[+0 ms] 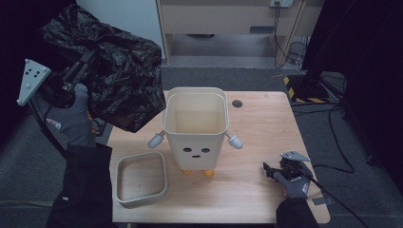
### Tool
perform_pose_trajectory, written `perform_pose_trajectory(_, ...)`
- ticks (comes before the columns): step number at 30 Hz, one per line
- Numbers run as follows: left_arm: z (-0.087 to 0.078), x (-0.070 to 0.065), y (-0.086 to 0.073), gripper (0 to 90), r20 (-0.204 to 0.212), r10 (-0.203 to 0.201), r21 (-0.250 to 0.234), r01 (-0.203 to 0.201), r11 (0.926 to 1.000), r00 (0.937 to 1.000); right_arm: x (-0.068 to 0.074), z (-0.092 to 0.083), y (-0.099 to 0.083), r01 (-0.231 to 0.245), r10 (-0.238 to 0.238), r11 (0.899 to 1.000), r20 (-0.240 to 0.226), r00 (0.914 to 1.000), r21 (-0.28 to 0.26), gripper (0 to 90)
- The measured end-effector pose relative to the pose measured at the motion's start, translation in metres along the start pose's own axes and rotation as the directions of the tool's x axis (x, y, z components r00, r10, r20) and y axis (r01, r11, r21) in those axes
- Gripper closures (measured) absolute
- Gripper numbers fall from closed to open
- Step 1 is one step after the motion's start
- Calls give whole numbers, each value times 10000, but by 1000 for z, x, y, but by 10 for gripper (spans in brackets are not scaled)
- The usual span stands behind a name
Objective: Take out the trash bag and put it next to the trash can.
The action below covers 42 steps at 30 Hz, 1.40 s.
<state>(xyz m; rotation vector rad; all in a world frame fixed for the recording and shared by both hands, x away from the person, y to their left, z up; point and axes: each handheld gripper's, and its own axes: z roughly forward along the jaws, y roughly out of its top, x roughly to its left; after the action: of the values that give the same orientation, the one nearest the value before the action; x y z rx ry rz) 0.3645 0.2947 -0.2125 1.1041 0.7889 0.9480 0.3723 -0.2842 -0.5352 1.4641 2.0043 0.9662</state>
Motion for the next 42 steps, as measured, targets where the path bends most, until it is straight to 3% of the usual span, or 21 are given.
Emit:
perform_pose_trajectory(14,-4,18,-17,877,-429,-74,368,90,9993,9991,0,3,0,112,-113,9992,39,9999,372,119)
perform_pose_trajectory(26,-1,22,-35,876,-516,-193,733,230,9970,9985,1,4,0,87,-90,9981,38,10000,614,108)
perform_pose_trajectory(28,0,22,-40,877,-540,-361,910,409,9950,9979,1,4,0,111,-113,9980,35,9999,625,108)
perform_pose_trajectory(42,7,30,-71,876,-741,-560,1583,672,9851,9957,1,4,0,240,-244,9977,60,9997,627,101)
